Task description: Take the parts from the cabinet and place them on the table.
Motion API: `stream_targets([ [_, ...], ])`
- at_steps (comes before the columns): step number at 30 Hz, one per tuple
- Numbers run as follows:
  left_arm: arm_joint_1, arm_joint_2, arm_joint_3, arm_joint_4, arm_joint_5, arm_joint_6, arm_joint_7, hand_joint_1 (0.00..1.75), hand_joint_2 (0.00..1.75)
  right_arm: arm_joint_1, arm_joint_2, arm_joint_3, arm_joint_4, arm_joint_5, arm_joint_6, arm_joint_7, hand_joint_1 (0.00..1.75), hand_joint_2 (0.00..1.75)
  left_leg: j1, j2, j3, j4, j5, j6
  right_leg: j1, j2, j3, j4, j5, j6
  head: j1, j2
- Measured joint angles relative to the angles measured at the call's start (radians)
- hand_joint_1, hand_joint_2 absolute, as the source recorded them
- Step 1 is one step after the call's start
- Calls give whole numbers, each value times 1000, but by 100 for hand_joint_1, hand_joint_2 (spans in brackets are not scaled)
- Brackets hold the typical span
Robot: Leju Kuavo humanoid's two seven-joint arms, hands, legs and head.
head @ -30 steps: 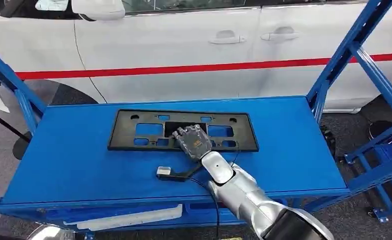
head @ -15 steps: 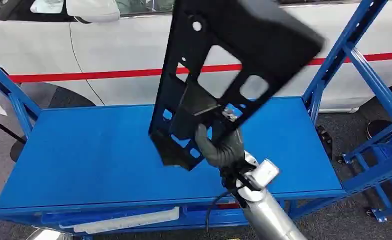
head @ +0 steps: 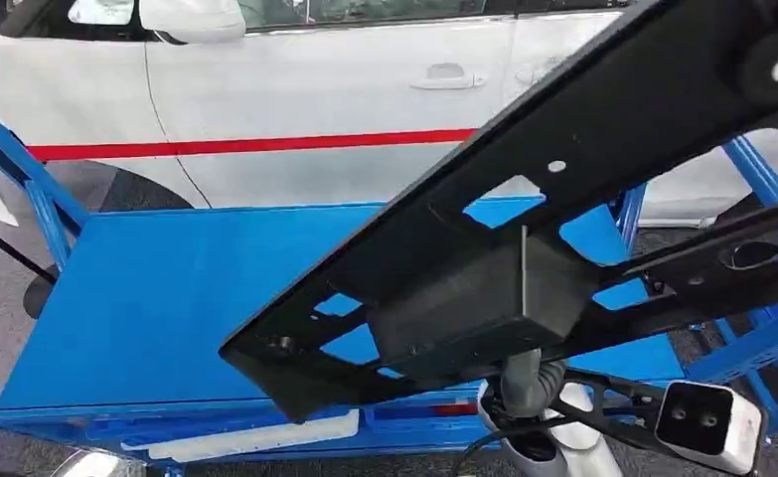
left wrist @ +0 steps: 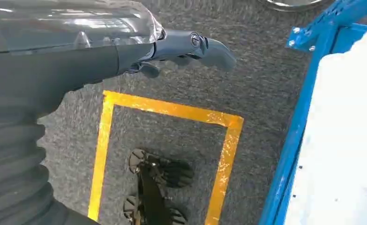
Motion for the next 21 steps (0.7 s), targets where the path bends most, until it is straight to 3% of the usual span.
stream_targets([
  [2, -2, 3, -7, 0, 0, 8, 8, 0, 175, -3, -9, 20, -2, -9, -1, 0, 171, 175, 4, 0, 0, -3, 6, -12, 6, 2, -6, 1, 5, -12, 0, 0],
  [3, -2, 5, -10, 0, -1, 8, 11, 0, 175, -4, -14, 28, -3, -10, -2, 1, 171, 175, 5, 0, -3, -1, 5, -16, 2, 0, -8, -5, 11, -21, 0, 0],
  [5, -3, 5, -12, 0, -1, 13, 18, 0, 175, -10, -20, 44, -3, -18, -2, 1, 171, 175, 7, 3, -22, 51, -55, -23, 1, -5, -15, -6, 19, -34, 0, 0],
  [7, -4, 8, -13, 0, -1, 29, 28, 0, 175, -16, -27, 54, -3, -35, -6, 1, 171, 175, 9, 3, -78, 206, -152, -28, 5, -8, -30, -6, 30, -41, 0, 0],
  [8, -4, 8, -13, 0, -1, 38, 34, 0, 175, -18, -32, 61, -2, -42, -12, 1, 171, 175, 9, 3, -102, 278, -185, -29, 8, -9, -40, -5, 36, -43, 0, 0],
  [9, -3, 10, -13, 0, -1, 45, 38, 0, 175, -18, -34, 69, 0, -47, -18, 1, 171, 175, 9, 3, -108, 307, -193, -29, 10, -9, -47, -5, 41, -43, 0, 0],
  [10, -1, 11, -13, 0, -3, 51, 43, 0, 175, -18, -37, 76, 1, -47, -27, 1, 171, 175, 9, 3, -87, 290, -180, -25, 13, -9, -57, -5, 50, -43, 0, 0],
  [11, -1, 14, -13, 0, -7, 57, 50, 0, 175, -18, -39, 81, 2, -45, -36, 2, 171, 175, 8, 3, -44, 224, -150, -20, 15, -8, -65, -5, 57, -43, 0, 0],
  [13, -2, 19, -13, 0, -8, 62, 57, 0, 175, -17, -40, 91, 0, -44, -52, 2, 171, 175, 2, 3, 87, 19, -84, 0, 18, -8, -75, -5, 72, -39, 0, 0],
  [14, -5, 27, -13, -1, -9, 63, 60, 0, 175, -15, -41, 94, 0, -44, -54, 2, 171, 175, -4, 4, 104, -27, -96, 5, 19, -9, -77, -4, 78, -35, 0, 0],
  [16, -4, 29, -13, 0, -10, 60, 63, 0, 175, -15, -44, 98, 0, -41, -59, 5, 171, 175, -12, 6, 94, -22, -76, 9, 15, -11, -78, -8, 91, -20, 0, 0],
  [18, 0, 33, -14, 0, -11, 54, 64, 0, 175, -14, -51, 103, 1, -34, -68, 6, 171, 175, -17, 6, 87, -25, -57, 22, 11, -12, -77, -20, 111, -7, 0, 0],
  [19, -1, 33, -14, 0, -12, 53, 64, 0, 175, -14, -56, 103, 2, -32, -70, 6, 171, 175, -1, 11, 81, -41, -35, 25, 12, -11, -84, -12, 107, -3, 0, 0],
  [20, -3, 32, -14, 0, -15, 53, 65, 0, 175, -14, -59, 103, 3, -30, -71, 5, 171, 175, -5, 12, 73, -45, -20, 32, 14, -9, -96, 8, 57, 3, 0, 0],
  [21, -4, 32, -15, 0, -18, 49, 65, 0, 175, -14, -64, 103, 3, -26, -73, 5, 171, 175, -4, 14, 57, -44, -8, 39, 12, -7, -113, 67, -13, 6, 0, 0],
])
